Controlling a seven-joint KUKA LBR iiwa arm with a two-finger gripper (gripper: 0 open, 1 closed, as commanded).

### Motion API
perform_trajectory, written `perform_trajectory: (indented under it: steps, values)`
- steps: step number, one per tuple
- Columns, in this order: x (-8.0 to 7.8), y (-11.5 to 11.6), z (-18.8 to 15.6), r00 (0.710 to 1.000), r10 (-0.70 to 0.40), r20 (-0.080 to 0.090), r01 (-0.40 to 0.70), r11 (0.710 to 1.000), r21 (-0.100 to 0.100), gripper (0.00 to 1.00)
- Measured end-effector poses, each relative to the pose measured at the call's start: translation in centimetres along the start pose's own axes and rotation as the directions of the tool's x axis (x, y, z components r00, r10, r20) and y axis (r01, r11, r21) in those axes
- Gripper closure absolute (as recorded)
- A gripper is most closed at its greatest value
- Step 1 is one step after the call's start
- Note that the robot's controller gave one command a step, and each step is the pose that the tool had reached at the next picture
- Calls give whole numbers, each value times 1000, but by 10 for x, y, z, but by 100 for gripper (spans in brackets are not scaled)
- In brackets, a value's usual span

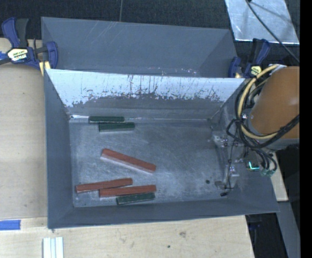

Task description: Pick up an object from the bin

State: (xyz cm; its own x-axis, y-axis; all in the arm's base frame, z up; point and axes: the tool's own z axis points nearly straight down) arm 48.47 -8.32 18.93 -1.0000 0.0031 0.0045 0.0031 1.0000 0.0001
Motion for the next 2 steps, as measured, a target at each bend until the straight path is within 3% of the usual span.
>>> perform_trajectory:
  steps: [1, 2]
  values:
    - [-59, 52, 23, 995, -97, 9, 97, 995, 1, 0]
    - [-51, 97, 32, 987, -162, 6, 162, 987, -1, 0]
